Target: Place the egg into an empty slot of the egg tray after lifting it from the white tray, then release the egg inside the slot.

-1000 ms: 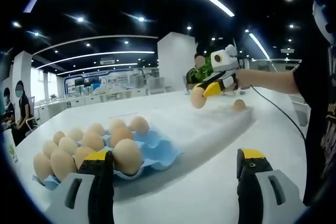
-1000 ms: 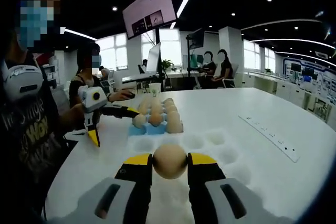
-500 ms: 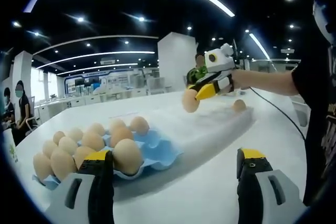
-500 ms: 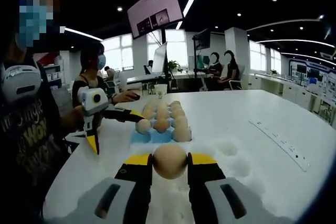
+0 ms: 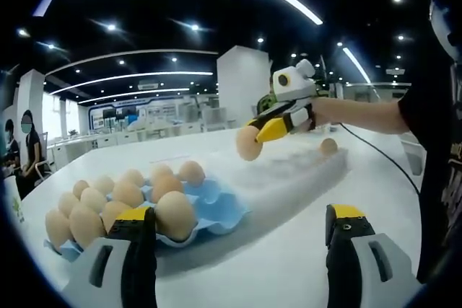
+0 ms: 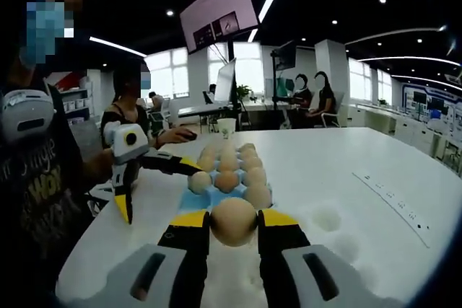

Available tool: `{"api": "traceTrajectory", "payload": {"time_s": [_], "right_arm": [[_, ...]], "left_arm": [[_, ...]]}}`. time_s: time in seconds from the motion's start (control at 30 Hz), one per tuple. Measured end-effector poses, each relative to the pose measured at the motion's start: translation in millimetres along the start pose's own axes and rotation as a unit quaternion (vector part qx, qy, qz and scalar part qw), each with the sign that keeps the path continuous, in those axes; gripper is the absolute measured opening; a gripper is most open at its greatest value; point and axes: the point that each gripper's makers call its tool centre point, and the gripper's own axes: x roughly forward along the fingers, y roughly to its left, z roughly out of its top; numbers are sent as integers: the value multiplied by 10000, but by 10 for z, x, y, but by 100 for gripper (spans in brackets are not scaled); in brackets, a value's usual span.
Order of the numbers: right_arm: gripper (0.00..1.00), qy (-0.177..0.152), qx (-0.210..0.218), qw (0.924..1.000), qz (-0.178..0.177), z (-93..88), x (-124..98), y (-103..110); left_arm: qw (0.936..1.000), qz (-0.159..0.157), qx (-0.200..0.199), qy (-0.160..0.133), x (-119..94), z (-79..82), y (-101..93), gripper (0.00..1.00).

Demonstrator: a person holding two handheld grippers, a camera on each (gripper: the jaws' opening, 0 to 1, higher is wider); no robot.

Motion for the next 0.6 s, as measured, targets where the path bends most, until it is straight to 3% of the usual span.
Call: {"api": "traceTrajectory", "payload": {"time_s": [0.6], "right_arm": [[27, 105, -19, 9996, 270, 49, 446, 86]], "left_arm": [[9999, -32, -45, -98, -3, 11, 14, 100]]}}
